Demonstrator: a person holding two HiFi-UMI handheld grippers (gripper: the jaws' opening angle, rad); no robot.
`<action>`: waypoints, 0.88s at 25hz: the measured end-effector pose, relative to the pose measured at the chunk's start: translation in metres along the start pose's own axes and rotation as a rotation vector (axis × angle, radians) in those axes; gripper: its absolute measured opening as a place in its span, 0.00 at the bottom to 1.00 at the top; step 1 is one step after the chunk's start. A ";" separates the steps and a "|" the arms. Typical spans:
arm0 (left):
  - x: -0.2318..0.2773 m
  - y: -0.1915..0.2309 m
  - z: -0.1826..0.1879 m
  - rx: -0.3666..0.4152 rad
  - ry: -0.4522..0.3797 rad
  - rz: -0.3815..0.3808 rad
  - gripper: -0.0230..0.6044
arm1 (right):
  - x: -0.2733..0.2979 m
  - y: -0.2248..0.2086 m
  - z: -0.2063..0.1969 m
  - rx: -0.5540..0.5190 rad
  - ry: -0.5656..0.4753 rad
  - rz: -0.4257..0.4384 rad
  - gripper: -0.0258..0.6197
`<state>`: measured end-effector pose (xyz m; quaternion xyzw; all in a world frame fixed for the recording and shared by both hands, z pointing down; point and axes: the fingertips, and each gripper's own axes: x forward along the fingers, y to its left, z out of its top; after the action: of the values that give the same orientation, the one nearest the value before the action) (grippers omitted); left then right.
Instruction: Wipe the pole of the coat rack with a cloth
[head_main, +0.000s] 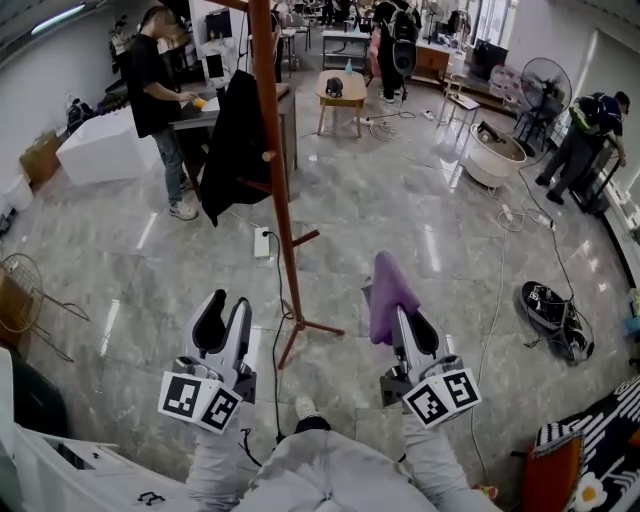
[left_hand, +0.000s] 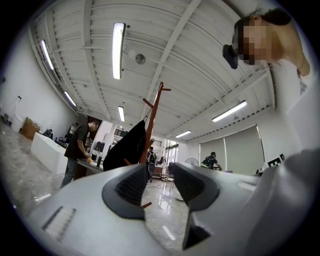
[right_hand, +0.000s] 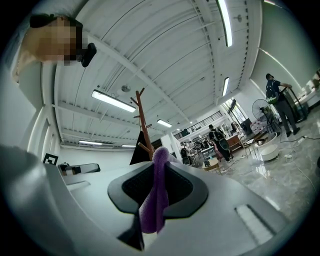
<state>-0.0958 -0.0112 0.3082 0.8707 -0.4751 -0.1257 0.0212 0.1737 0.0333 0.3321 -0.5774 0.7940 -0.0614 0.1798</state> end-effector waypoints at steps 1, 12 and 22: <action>0.008 0.005 -0.001 -0.002 -0.002 -0.001 0.32 | 0.009 -0.003 -0.001 -0.002 0.003 0.000 0.13; 0.085 0.074 0.000 -0.014 -0.016 -0.014 0.32 | 0.127 -0.002 0.009 -0.037 -0.043 0.064 0.13; 0.091 0.128 -0.008 -0.028 -0.003 0.036 0.32 | 0.227 0.038 0.083 -0.231 -0.233 0.182 0.13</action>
<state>-0.1523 -0.1575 0.3177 0.8613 -0.4890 -0.1333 0.0350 0.1087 -0.1581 0.1944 -0.5231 0.8186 0.1139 0.2079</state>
